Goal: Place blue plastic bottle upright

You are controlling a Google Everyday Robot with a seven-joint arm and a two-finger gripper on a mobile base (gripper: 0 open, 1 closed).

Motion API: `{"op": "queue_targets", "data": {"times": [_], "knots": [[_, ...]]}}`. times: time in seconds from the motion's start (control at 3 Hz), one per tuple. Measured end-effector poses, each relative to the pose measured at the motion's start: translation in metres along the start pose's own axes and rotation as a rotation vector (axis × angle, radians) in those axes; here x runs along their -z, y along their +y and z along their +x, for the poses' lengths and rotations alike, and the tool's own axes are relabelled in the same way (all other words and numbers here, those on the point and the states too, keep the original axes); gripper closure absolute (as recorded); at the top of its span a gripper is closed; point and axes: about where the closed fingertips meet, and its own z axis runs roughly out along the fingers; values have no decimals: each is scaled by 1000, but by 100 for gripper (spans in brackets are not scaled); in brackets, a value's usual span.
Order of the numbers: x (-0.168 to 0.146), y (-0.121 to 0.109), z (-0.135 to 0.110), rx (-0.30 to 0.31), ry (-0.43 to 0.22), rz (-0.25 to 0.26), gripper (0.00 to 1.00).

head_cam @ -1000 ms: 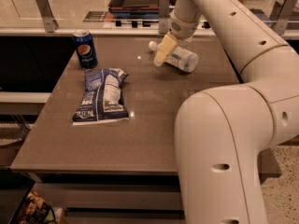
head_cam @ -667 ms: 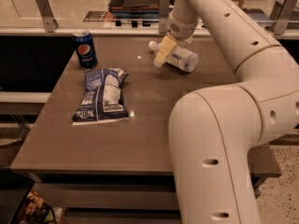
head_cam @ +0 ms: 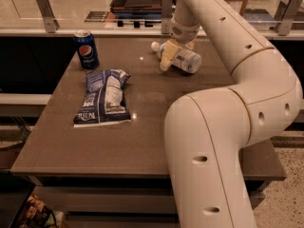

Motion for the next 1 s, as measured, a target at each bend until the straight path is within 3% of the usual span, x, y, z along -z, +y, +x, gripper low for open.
{"op": "queue_targets", "data": {"times": [1.0], "knots": [[-12, -4, -10, 3, -23, 11, 85]]}}
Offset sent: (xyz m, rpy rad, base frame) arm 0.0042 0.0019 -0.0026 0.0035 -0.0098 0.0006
